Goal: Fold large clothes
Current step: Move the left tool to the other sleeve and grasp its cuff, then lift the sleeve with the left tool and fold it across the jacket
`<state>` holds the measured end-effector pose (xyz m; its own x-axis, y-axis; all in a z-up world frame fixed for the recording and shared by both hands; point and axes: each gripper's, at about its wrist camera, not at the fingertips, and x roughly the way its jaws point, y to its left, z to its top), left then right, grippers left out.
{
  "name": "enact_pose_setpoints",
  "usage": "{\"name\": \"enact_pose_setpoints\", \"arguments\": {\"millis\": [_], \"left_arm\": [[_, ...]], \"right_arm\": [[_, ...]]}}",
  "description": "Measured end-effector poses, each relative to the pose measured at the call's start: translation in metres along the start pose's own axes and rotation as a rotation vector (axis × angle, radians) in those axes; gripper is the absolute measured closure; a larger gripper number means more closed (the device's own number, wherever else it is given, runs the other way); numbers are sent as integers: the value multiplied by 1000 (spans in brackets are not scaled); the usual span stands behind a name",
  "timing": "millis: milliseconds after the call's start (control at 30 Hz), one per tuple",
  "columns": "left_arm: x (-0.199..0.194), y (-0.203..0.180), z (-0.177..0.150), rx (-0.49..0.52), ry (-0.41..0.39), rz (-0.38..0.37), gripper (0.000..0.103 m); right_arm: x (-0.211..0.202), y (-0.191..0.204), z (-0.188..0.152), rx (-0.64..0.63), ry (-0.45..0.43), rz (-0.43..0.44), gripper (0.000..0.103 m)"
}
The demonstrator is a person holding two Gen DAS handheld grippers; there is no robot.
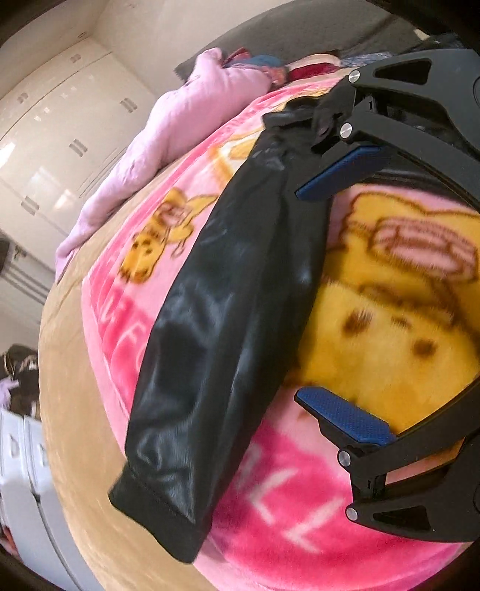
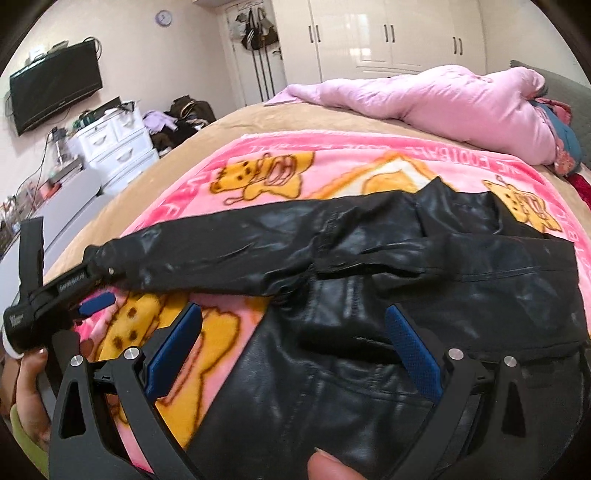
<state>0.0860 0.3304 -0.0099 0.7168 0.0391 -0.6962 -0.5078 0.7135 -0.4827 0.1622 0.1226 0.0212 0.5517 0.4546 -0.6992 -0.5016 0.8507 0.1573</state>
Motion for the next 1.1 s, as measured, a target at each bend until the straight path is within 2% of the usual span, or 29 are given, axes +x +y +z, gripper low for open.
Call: {"name": "enact_pose_setpoints", "arguments": {"millis": [233,400,700,767,833,867,900,933,1000,1100], "left_arm": [[2,38,11,-98,-44,53,9],[8,67,16,-207,-83,30,9],[14,79,29,-272,-179,47,10],[10,82,33,-294,-236,37,10],[6,85,33,-306,-265,37,20],[4,86,34,-308,-274,33,31],[1,88,35,-309,-289,23,48],[1,89,36,-306,-293,19,57],[-1,92,35,-308,-299,19,87],[-4,95,34,-317,-300,-8,95]], "right_arm": [[16,11,-14,-29,44,4,4],[23,6,-21,-21,72,-19,4],[15,-22,-27,13,83,-65,4],[10,-33,-29,26,83,-93,4],[6,-43,-29,45,88,-122,4],[3,-49,-30,58,87,-135,4],[1,-52,-30,64,84,-140,4],[-3,-58,-30,75,79,-151,4],[-9,-67,-32,95,68,-171,4],[-16,-79,-34,125,61,-191,4]]}}
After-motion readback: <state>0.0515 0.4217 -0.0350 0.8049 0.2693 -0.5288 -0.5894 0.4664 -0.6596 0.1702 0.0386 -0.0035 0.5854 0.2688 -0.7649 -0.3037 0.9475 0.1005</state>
